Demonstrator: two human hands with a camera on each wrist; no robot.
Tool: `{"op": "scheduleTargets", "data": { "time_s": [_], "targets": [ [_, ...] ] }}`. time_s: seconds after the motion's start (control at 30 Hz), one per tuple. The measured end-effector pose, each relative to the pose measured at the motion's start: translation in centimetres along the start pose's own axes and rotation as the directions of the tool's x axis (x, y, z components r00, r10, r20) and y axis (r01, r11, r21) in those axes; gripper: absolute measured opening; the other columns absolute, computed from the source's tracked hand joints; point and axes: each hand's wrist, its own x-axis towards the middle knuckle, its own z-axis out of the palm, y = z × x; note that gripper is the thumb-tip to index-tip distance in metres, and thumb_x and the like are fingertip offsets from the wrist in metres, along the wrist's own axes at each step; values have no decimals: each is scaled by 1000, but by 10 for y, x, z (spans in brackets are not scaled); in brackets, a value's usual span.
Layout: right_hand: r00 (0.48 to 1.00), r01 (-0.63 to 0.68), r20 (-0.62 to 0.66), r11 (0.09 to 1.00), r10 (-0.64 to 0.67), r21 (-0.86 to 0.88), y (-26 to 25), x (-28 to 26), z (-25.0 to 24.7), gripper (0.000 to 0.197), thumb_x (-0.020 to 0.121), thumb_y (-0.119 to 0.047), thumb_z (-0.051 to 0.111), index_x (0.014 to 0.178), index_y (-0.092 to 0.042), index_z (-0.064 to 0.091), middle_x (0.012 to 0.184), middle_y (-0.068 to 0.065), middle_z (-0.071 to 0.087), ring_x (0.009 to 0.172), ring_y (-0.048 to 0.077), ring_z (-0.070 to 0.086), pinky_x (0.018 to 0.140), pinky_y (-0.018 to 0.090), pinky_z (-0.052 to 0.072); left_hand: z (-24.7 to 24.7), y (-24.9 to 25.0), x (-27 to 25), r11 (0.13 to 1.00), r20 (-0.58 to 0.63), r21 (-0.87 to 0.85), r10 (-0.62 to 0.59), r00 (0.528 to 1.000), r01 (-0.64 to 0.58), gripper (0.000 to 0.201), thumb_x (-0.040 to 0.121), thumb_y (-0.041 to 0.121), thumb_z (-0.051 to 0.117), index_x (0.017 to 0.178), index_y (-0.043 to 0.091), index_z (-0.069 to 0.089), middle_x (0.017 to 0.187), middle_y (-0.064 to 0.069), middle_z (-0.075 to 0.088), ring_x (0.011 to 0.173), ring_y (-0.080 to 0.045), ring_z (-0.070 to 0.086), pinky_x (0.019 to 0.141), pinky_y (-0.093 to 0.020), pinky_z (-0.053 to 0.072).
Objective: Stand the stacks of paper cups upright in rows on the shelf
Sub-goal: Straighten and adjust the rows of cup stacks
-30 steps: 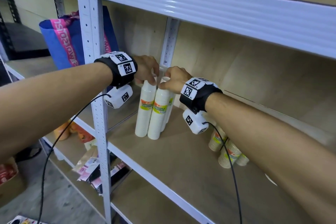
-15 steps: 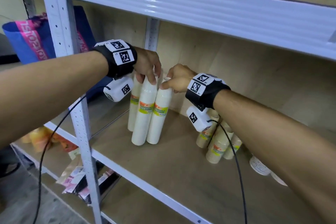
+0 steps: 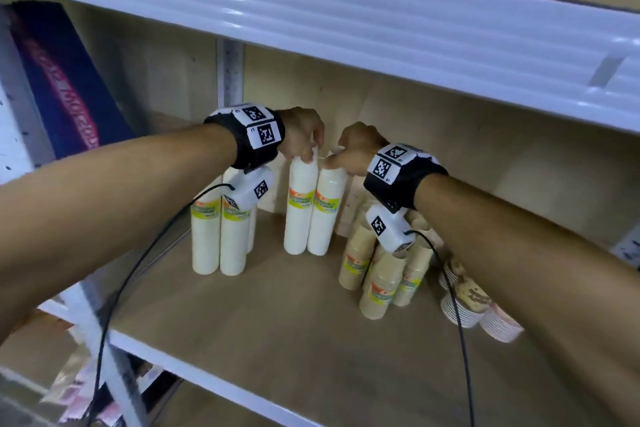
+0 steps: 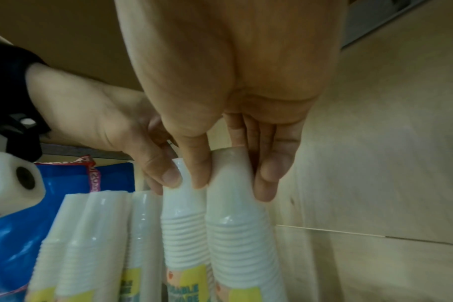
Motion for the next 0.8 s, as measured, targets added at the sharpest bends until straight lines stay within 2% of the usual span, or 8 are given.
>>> {"op": "scheduleTargets", "data": {
  "time_s": [0.1, 0.17, 0.27, 0.4, 0.5, 0.63, 0.8],
  "targets": [
    [999, -34, -5, 999, 34, -5, 10, 9, 0, 48, 69, -39, 83, 103, -12, 63, 98, 0, 61, 82, 16, 60, 50, 21, 38, 11, 0, 18, 998, -39, 54, 32, 999, -30, 38, 85, 13, 71, 121, 17, 61, 132, -4, 49, 115, -24, 54, 92, -36, 51],
    [998, -57, -13, 998, 57, -16, 15, 16, 2, 46, 71, -38, 82, 104, -12, 63, 101, 0, 61, 85, 16, 59, 52, 21, 38, 17, 0, 29, 999, -37, 40, 31, 999, -30, 38, 87, 10, 69, 124, 15, 60, 134, -7, 49, 119, -25, 52, 94, -35, 49],
    [995, -90, -37, 996, 90, -23, 21, 26, 3, 55, 72, -38, 82, 114, -11, 61, 114, 5, 61, 100, 21, 62, 68, 25, 46, 25, 2, 41, 999, -54, 34, 37, 998, -35, 39, 90, 4, 63, 128, 11, 58, 137, -8, 48, 122, -26, 51, 88, -28, 44],
    [994, -105, -29, 994, 104, -36, 22, 35, 2, 44, 77, -31, 80, 111, -7, 64, 113, 8, 66, 102, 23, 64, 71, 26, 45, 31, 1, 52, 999, -72, 11, 42, 996, -42, 39, 93, -1, 53, 131, 8, 56, 139, -10, 49, 124, -25, 50, 80, -21, 36],
    [992, -120, -31, 991, 119, -50, 21, 39, 4, 49, 78, -31, 79, 117, -7, 62, 116, 7, 64, 105, 23, 63, 79, 28, 50, 31, 0, 55, 999, -82, -29, 24, 996, -27, 39, 94, -2, 49, 131, 8, 55, 139, -10, 48, 125, -25, 50, 80, -22, 36],
    [991, -136, -23, 989, 135, -58, 21, 46, 8, 45, 76, -32, 79, 112, -12, 60, 115, 6, 64, 100, 23, 63, 81, 31, 53, 31, -1, 59, 998, -92, -69, 3, 996, -10, 39, 95, -1, 49, 133, 9, 54, 142, -9, 47, 126, -25, 49, 81, -22, 37],
    [989, -151, -16, 986, 150, -70, 17, 48, 12, 52, 78, -28, 78, 122, -10, 56, 119, 6, 60, 107, 25, 61, 87, 34, 53, 29, -2, 69, 991, -102, -132, -35, 994, 21, 38, 97, -2, 46, 133, 7, 56, 141, -9, 49, 128, -24, 50, 78, -20, 34]
  ]
}}
